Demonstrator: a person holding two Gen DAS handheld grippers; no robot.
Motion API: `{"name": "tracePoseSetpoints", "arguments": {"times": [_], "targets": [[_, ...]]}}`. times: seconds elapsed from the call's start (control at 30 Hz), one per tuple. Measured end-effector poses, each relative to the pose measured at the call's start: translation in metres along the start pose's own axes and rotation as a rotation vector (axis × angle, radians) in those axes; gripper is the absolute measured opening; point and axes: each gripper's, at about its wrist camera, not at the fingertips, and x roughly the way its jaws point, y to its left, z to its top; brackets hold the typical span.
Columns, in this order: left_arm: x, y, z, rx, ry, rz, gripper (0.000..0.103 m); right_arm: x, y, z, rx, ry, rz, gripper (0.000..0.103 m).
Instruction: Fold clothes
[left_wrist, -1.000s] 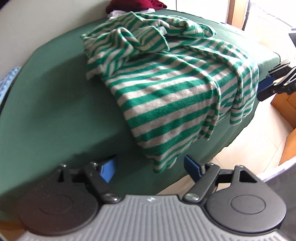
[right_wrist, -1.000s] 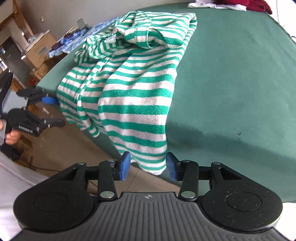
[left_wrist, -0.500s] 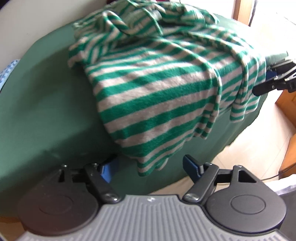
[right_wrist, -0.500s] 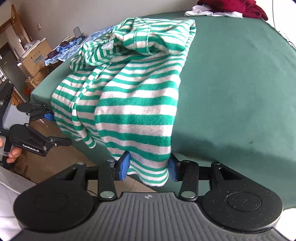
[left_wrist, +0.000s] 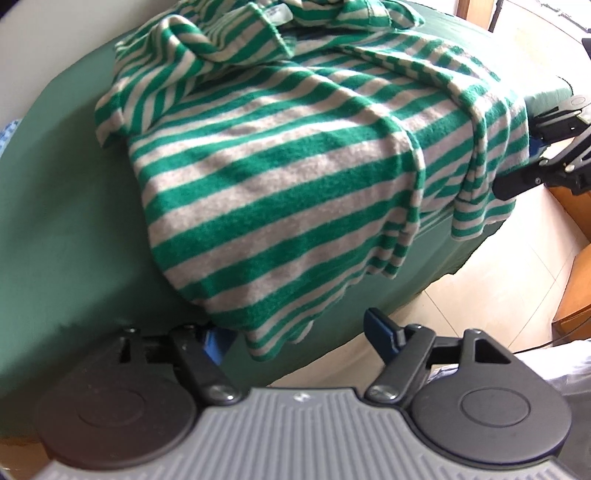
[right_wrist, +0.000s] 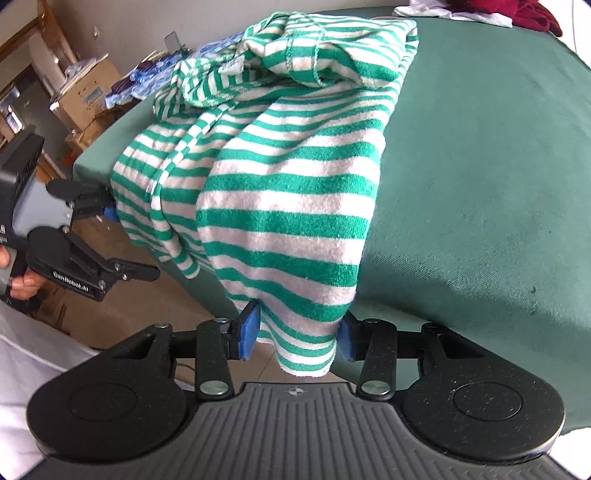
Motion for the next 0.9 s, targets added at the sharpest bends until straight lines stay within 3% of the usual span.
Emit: {"name": "tracePoseSetpoints", "arguments": {"times": [0.3,0.57,0.8,0.9], "targets": [[0.009,-0.011,0.016,0.026,0.011,0.009,0.077,0.0,0.006,-0.006,-0.06,0.015,-0.014,0.043],[0.014,-0.027,0.027,0.046,0.011,0.014,0.075,-0.005,0.009,-0.005,-0.074,0.021,-0.014,0.018],[0.016,-0.033,0.032,0.05,0.002,-0.014,0.068,-0.006,0.011,-0.005,-0.05,0.03,-0.004,0.018],[0.017,-0.029,0.028,0.057,-0.015,-0.054,0.068,-0.005,0.01,-0.005,-0.031,0.026,-0.004,0.025]]}}
